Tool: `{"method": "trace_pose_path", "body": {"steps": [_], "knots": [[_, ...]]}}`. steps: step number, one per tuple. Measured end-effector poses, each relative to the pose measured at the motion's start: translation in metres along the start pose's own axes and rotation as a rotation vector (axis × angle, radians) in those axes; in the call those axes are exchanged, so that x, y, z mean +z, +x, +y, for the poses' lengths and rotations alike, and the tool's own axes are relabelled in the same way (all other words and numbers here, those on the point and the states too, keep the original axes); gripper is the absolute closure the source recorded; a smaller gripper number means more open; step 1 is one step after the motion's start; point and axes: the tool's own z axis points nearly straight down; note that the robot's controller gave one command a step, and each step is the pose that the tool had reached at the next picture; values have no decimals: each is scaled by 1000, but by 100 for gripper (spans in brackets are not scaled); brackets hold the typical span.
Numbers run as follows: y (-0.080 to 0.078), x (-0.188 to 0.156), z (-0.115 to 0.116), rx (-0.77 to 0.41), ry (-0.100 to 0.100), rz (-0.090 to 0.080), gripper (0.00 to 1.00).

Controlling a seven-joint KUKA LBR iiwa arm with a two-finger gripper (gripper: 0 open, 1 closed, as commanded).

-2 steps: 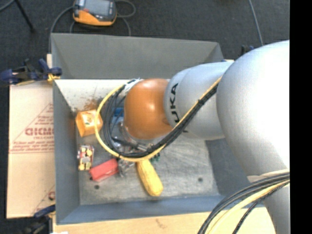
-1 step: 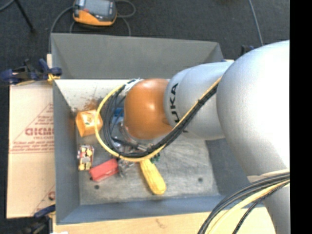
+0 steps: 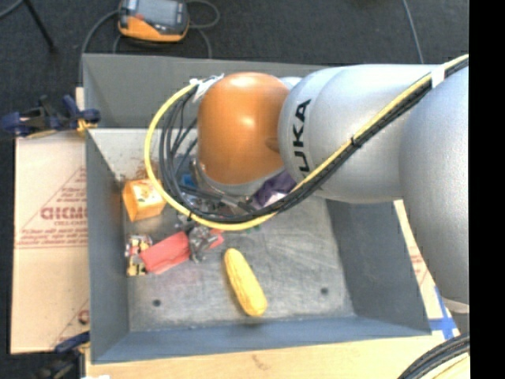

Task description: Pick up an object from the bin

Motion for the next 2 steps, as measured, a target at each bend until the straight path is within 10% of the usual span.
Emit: {"method": "trace_pose_path", "body": {"steps": [1,2], "knots": [[0,0,0,0,0,0,100],[6,-150,-43,-218,4,-7,100]]}}
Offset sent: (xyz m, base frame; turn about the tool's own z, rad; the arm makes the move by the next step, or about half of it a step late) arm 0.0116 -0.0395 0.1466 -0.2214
